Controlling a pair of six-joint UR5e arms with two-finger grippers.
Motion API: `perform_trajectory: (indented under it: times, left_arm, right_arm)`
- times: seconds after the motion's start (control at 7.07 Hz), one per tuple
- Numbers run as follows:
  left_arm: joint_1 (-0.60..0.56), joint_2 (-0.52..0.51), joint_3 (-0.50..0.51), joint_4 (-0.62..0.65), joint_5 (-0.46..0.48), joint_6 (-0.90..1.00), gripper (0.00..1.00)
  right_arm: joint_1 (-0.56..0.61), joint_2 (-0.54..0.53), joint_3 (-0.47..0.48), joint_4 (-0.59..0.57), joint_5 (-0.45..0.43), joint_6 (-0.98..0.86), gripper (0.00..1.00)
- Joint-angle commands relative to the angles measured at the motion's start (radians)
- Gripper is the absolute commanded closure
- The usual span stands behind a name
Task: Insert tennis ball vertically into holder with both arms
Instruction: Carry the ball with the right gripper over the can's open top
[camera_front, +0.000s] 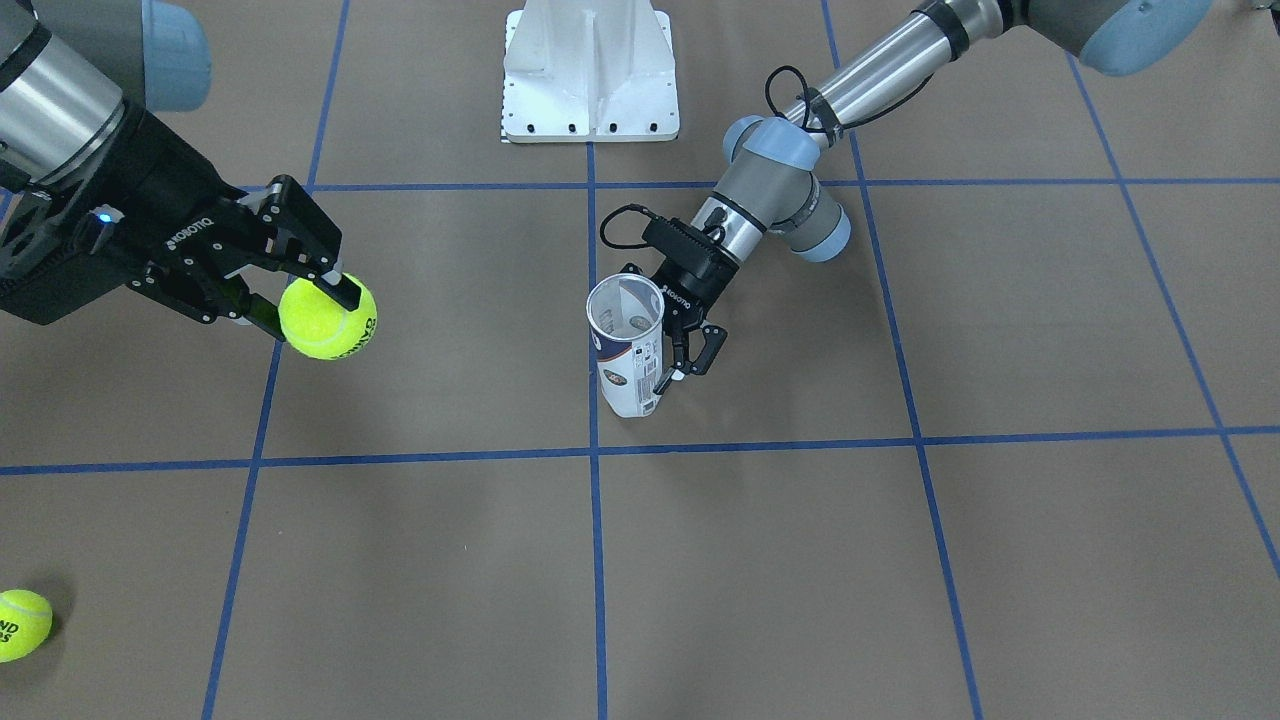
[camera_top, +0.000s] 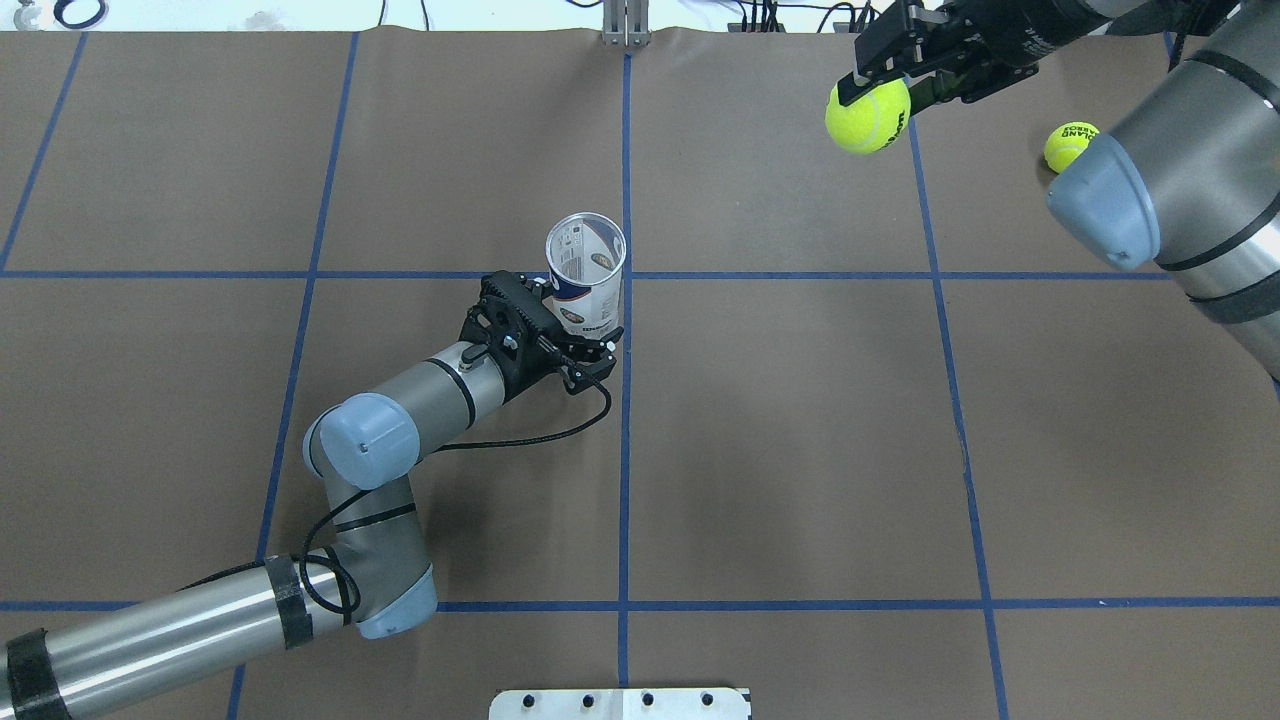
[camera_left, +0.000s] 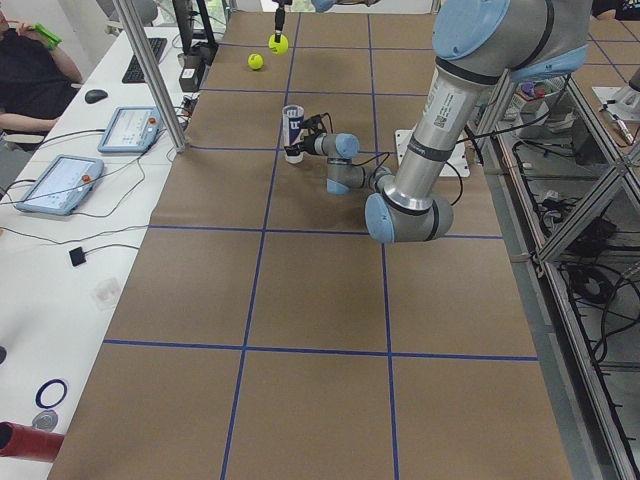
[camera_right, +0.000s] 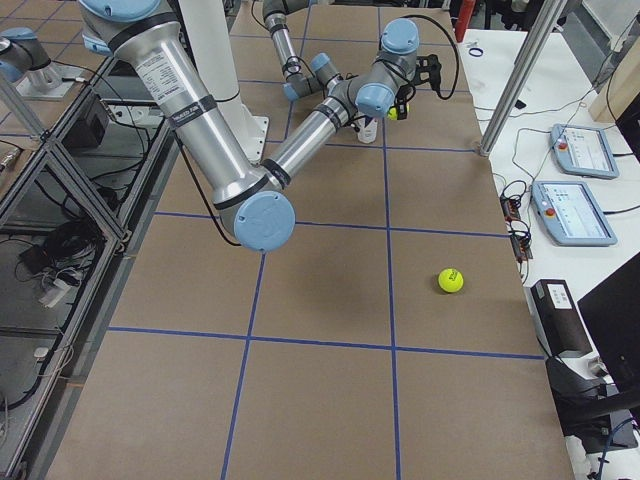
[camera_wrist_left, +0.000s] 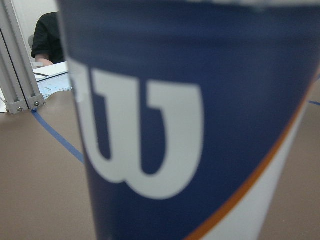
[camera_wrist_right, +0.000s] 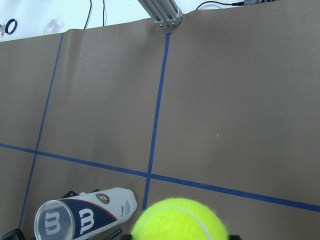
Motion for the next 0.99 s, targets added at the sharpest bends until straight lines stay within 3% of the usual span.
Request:
perform_trajectory:
  times: [0.0, 0.28, 0.57, 0.85]
  left_arm:
    - [-0.003, -0.001, 0.004, 0.001, 0.015, 0.000, 0.02]
    - [-0.006, -0.001, 0.010, 0.001, 0.015, 0.002, 0.02]
    - [-0.004, -0.001, 0.012, 0.001, 0.015, 0.002, 0.03]
    - [-0.004, -0.001, 0.012, 0.001, 0.015, 0.002, 0.10]
  right_arm:
    - [-0.026, 0.034, 0.000, 0.000, -0.002, 0.025, 1.00]
    - [-0.066, 0.088, 0.000, 0.000, -0.003, 0.099, 1.00]
    - [-0.129, 0.114, -0.001, 0.000, -0.060, 0.125, 1.00]
    - [-0.181, 0.145, -0.001, 0.000, -0.112, 0.162, 1.00]
